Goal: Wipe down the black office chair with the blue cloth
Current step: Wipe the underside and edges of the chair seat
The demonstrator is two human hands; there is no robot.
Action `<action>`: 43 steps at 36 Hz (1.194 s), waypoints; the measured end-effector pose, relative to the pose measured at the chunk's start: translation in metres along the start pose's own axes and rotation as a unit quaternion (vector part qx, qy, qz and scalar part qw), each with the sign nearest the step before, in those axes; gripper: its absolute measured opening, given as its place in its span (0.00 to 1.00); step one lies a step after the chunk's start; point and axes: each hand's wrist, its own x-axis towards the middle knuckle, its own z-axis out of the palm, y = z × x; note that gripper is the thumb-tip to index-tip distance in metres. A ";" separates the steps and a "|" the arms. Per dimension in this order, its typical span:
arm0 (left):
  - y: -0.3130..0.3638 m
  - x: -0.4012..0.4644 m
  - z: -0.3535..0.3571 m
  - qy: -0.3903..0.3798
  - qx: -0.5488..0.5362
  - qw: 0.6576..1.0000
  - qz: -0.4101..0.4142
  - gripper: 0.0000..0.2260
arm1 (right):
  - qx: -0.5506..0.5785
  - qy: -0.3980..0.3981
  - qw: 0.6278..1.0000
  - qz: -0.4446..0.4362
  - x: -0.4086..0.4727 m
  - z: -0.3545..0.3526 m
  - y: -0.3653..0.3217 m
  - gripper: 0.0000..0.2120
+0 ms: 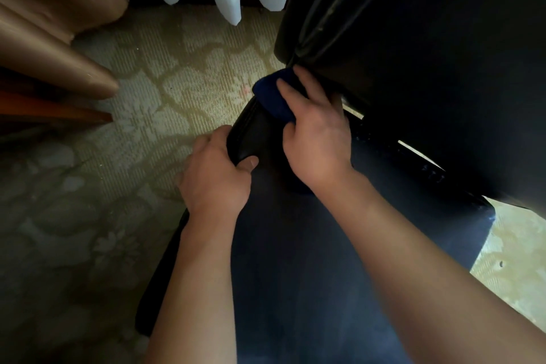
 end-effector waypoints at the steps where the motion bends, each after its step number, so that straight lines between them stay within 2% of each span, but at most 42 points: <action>1: 0.000 0.001 0.001 -0.002 -0.005 1.000 -0.002 0.25 | -0.007 -0.006 1.000 0.002 0.000 0.001 0.001 0.31; 9: 0.004 0.002 0.002 -0.013 -0.021 0.999 -0.031 0.22 | -0.035 -0.038 0.998 0.039 -0.007 -0.007 0.021 0.32; 18: 0.008 -0.003 0.007 0.025 0.021 0.999 -0.023 0.17 | -0.039 -0.011 0.994 0.106 -0.042 -0.018 0.076 0.32; 24: 0.016 -0.007 0.012 0.034 0.042 0.998 -0.019 0.19 | -0.028 0.027 0.988 0.150 -0.068 -0.030 0.113 0.32; 29: 0.024 -0.022 0.016 0.084 0.074 0.994 0.005 0.24 | 0.030 0.061 0.988 0.135 -0.062 -0.030 0.106 0.32; 32: 0.033 -0.035 0.020 0.120 0.108 0.983 0.084 0.25 | 0.087 0.066 0.990 0.091 -0.055 -0.027 0.095 0.32; 36: 0.046 -0.041 0.031 0.080 0.125 0.977 0.154 0.27 | 0.088 0.056 0.992 0.065 -0.044 -0.022 0.083 0.33; 39: 0.052 -0.041 0.041 0.038 0.164 0.975 0.144 0.32 | 0.052 0.023 0.996 0.068 -0.040 -0.021 0.083 0.32; 43: 0.052 -0.044 0.053 0.035 0.182 0.975 0.125 0.35 | 0.055 0.018 0.996 0.068 -0.044 -0.022 0.095 0.31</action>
